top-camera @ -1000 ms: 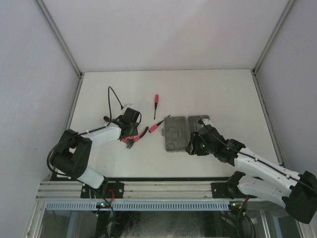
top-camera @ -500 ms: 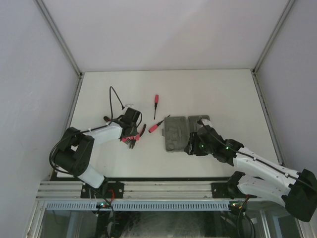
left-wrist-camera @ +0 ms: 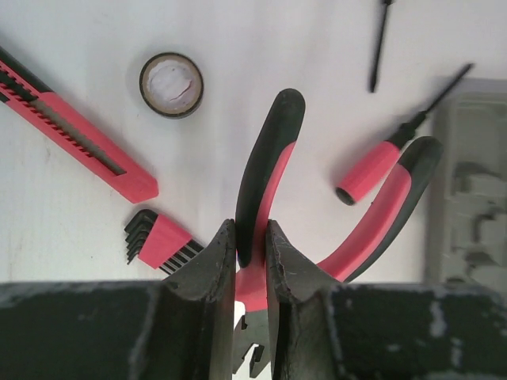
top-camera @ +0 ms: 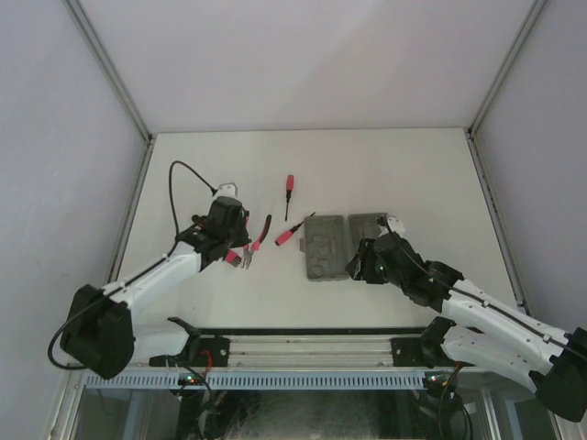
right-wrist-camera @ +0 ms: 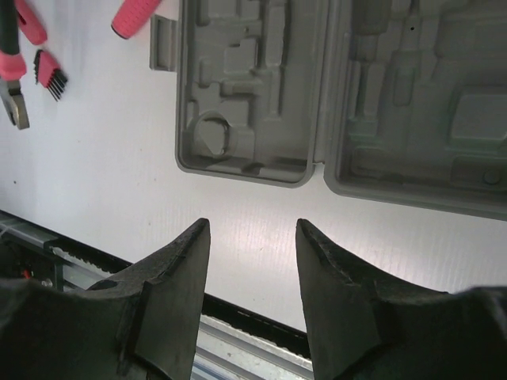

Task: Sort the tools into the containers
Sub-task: Pick up the pliers at the center of the board.

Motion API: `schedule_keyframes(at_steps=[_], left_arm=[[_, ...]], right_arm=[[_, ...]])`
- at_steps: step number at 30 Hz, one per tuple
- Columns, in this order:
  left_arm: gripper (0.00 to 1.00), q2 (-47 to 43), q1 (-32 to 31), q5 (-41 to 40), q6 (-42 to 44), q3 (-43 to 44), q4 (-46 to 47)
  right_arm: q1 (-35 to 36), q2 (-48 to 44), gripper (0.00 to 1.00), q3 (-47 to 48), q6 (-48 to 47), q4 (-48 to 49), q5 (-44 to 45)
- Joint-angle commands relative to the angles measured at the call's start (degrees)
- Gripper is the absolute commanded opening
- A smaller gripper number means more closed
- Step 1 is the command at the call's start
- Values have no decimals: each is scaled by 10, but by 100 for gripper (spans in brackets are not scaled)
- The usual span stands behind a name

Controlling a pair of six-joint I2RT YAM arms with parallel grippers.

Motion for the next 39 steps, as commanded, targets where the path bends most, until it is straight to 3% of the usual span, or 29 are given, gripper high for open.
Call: schedule_keyframes(at_steps=[1, 3, 7, 19, 30, 36, 39], left_arm=[[13, -92, 3, 38, 4, -22, 38], [12, -122, 3, 44, 5, -27, 38], [0, -162, 3, 51, 2, -32, 33], [0, -256, 28, 84, -25, -59, 39], [0, -259, 28, 139, -43, -65, 28], [0, -274, 24, 198, -111, -107, 78], [0, -291, 11, 186, -139, -121, 92]], right_arm=[[2, -23, 47, 2, 16, 12, 28], [3, -27, 47, 1, 15, 11, 27], [4, -38, 48, -5, 13, 19, 23], [0, -83, 60, -43, 18, 121, -14], [32, 11, 61, -64, 51, 339, -64], [91, 48, 62, -64, 79, 405, -25], [120, 61, 63, -64, 101, 424, 7]])
